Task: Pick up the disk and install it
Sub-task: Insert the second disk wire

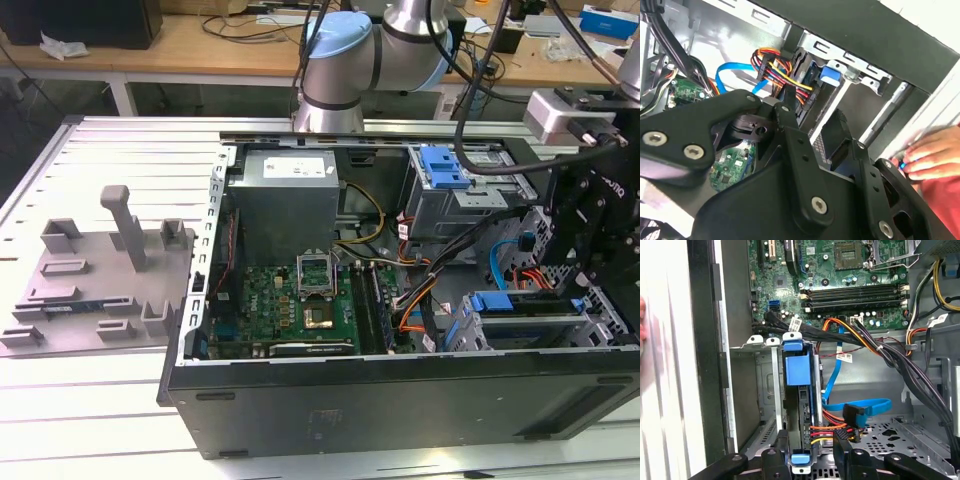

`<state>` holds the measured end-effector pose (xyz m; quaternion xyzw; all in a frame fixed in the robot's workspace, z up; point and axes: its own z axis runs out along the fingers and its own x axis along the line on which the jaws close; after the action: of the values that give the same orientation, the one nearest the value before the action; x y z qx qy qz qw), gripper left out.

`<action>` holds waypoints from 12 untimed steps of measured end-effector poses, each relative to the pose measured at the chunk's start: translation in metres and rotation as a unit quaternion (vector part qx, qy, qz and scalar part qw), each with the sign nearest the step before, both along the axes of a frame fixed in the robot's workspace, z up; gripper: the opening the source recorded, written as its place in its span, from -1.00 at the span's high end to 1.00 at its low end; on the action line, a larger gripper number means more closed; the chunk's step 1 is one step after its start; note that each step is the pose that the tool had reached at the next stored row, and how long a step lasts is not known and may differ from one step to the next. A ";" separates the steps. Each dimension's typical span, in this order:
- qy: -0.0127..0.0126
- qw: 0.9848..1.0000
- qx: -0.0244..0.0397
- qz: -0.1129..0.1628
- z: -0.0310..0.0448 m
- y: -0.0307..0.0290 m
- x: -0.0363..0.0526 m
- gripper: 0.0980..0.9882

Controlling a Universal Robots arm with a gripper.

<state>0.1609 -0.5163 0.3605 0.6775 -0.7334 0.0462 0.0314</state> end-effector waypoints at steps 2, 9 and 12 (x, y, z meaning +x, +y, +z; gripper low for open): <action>0.000 1.000 -0.008 0.000 0.0160 0.0060 0.0000 0.14; 0.000 1.000 -0.024 0.000 0.0242 0.0340 -0.0003 0.14; 0.000 0.999 -0.040 0.000 0.0241 0.0494 -0.0003 0.14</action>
<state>0.1607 -0.4670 0.3845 0.6757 -0.7310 0.0757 0.0587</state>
